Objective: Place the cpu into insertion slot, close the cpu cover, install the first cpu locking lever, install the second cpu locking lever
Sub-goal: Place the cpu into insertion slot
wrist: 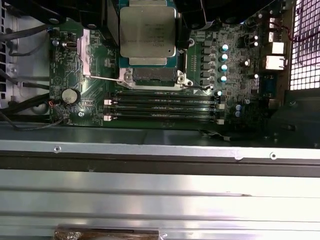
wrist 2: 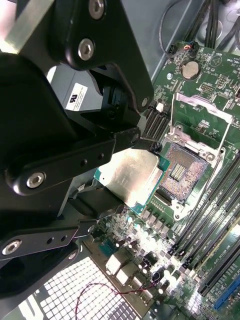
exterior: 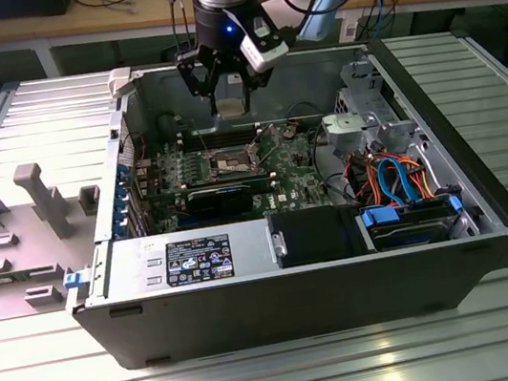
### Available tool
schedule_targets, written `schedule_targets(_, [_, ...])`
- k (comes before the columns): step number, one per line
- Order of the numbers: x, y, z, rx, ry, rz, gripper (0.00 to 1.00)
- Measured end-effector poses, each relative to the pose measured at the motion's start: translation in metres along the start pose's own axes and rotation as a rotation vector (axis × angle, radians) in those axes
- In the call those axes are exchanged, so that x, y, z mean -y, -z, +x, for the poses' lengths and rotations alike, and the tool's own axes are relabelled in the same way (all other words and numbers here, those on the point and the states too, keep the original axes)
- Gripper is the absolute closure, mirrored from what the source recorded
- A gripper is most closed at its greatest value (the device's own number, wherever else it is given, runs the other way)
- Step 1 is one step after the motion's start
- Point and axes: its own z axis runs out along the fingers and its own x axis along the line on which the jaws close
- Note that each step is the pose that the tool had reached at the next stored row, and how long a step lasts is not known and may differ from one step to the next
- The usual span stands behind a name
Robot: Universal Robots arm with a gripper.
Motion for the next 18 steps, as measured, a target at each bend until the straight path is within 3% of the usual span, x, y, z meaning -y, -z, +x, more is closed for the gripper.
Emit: schedule_targets(18, [0.0009, -0.0125, 0.0001, 0.0, 0.0, 0.0, 0.45])
